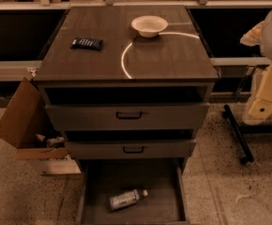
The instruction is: Pick blue plastic bottle from bottom drawer and place on counter
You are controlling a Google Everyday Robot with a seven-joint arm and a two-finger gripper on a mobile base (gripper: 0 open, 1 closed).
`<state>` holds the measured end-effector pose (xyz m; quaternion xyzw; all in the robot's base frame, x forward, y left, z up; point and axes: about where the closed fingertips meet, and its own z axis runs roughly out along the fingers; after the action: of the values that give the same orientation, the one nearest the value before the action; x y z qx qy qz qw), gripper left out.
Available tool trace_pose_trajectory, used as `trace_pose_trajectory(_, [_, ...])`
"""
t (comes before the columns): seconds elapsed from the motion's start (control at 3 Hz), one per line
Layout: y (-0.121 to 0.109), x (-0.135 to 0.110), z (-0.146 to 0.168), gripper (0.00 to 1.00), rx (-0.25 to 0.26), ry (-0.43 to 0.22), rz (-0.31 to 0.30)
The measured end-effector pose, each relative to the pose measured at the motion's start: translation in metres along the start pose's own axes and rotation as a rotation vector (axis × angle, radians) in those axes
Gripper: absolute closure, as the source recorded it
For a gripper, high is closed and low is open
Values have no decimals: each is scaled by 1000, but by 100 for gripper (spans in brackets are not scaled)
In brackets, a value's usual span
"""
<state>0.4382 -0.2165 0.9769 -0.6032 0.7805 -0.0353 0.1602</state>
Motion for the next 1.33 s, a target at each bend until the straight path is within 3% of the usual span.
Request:
trace_pose_trajectory(0.33, [0, 0, 0, 0, 0, 0, 0])
trace_pose_trajectory(0.67, [15, 1, 26, 0, -30, -35, -9])
trace_pose_trajectory(1.0, [50, 2, 80, 0, -101, -132, -11])
trace_pose_trajectory(1.33, [89, 2, 136, 0, -200, -236, 25])
